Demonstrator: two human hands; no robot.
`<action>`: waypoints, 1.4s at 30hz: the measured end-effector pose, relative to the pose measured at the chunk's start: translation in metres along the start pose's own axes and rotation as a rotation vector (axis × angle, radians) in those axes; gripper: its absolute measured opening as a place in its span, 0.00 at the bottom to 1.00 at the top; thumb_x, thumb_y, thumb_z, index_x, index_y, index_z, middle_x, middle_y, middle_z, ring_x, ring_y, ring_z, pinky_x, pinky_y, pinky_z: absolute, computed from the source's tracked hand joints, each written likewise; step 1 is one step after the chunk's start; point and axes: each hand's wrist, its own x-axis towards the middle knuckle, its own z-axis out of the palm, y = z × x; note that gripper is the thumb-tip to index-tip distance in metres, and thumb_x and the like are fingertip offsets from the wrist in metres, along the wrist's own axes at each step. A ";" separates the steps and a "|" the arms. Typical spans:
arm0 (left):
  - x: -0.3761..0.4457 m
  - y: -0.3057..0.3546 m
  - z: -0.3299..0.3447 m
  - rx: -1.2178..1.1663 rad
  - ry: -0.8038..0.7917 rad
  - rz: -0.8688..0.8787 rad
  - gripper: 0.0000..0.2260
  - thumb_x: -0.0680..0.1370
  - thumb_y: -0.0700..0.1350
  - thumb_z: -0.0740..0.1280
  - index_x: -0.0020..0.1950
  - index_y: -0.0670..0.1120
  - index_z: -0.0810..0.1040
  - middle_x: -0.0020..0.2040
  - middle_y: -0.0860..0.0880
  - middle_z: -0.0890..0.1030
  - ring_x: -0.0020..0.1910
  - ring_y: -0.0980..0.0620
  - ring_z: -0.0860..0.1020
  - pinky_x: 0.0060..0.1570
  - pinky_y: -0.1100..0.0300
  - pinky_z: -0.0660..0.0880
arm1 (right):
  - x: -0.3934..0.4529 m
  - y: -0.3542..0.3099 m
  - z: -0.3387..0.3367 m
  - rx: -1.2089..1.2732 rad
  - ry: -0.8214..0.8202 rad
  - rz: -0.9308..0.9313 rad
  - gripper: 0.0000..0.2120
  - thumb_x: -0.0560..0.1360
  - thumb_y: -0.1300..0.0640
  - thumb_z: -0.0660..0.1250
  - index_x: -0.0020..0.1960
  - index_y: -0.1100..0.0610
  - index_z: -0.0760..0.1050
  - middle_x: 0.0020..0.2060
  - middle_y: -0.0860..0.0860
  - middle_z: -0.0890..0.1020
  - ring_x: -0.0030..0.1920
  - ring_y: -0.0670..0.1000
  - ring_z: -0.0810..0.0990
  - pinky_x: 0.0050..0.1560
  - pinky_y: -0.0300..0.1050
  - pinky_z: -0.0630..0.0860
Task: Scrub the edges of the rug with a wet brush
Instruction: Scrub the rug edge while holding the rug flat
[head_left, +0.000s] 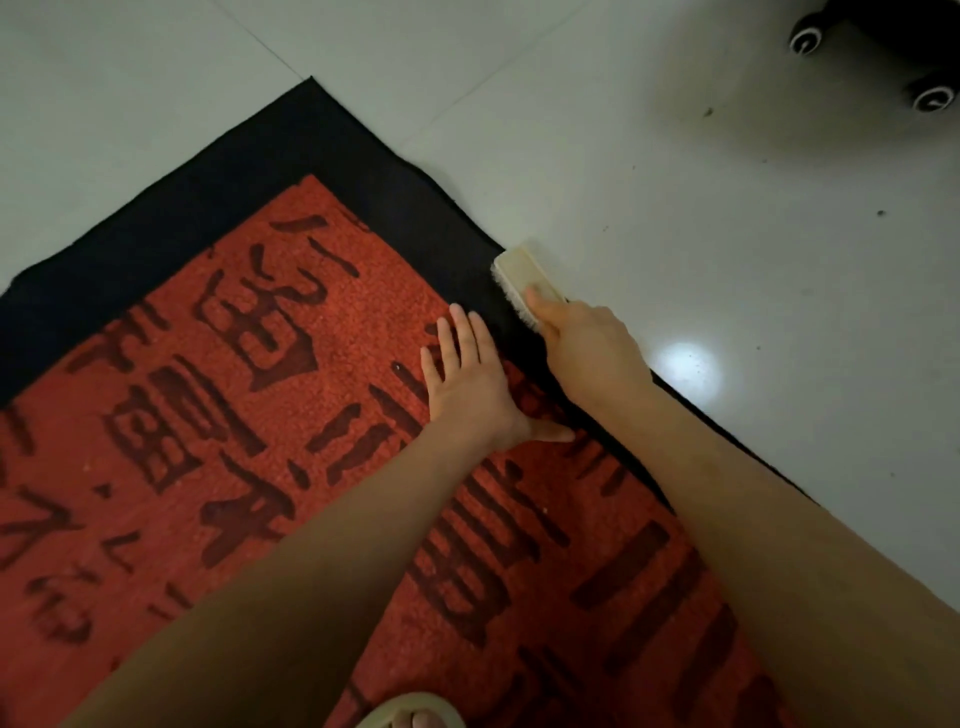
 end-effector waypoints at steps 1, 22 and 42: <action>0.000 -0.005 0.000 -0.006 -0.002 0.023 0.73 0.54 0.76 0.72 0.77 0.41 0.30 0.77 0.43 0.28 0.76 0.45 0.30 0.75 0.43 0.35 | -0.013 0.008 0.000 0.011 -0.015 -0.001 0.22 0.80 0.61 0.55 0.72 0.45 0.67 0.47 0.60 0.78 0.47 0.64 0.78 0.46 0.56 0.76; 0.024 -0.032 -0.006 -0.103 0.089 0.044 0.73 0.52 0.74 0.72 0.78 0.42 0.31 0.78 0.47 0.31 0.76 0.50 0.30 0.75 0.47 0.32 | -0.007 -0.012 0.010 0.027 -0.117 -0.052 0.22 0.81 0.59 0.55 0.72 0.43 0.67 0.51 0.57 0.77 0.51 0.62 0.77 0.48 0.53 0.75; 0.072 -0.043 0.012 -0.040 0.604 -0.272 0.24 0.84 0.50 0.46 0.81 0.47 0.49 0.81 0.48 0.48 0.80 0.46 0.45 0.77 0.50 0.43 | 0.032 -0.014 0.026 -0.034 -0.095 -0.159 0.23 0.83 0.53 0.53 0.75 0.37 0.57 0.47 0.60 0.80 0.46 0.63 0.78 0.42 0.53 0.72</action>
